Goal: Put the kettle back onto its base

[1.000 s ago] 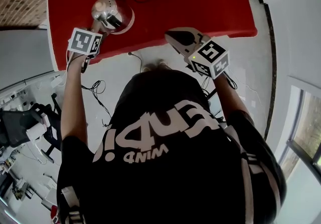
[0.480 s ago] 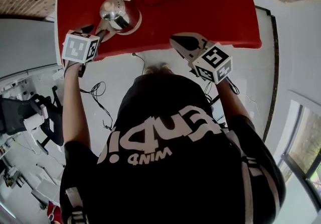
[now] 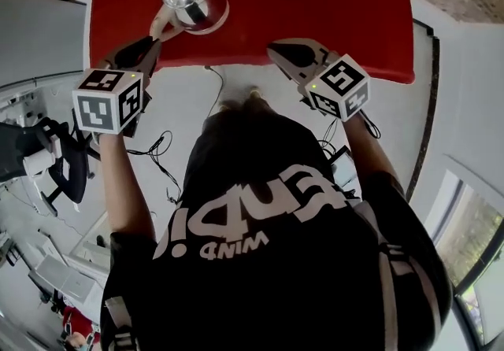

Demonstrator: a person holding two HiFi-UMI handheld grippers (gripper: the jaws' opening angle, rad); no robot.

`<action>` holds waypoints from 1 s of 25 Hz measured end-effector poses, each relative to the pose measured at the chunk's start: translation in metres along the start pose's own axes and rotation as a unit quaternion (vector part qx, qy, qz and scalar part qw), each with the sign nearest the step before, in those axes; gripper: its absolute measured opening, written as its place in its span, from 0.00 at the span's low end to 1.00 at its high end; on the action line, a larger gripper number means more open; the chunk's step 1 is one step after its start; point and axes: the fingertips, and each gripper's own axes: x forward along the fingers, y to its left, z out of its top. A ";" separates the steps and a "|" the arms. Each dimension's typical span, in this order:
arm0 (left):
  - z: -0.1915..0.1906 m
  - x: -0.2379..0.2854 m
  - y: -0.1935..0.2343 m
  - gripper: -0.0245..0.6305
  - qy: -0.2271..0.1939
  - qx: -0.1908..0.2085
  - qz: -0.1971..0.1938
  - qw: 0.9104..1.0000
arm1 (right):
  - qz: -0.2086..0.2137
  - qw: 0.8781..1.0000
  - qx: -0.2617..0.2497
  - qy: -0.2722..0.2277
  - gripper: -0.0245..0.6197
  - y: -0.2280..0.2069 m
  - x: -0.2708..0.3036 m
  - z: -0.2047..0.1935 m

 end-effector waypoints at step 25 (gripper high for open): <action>-0.099 -0.080 -0.071 0.05 -0.106 -0.073 -0.074 0.989 | 0.010 1.000 -0.014 0.007 0.07 0.098 0.019 -0.007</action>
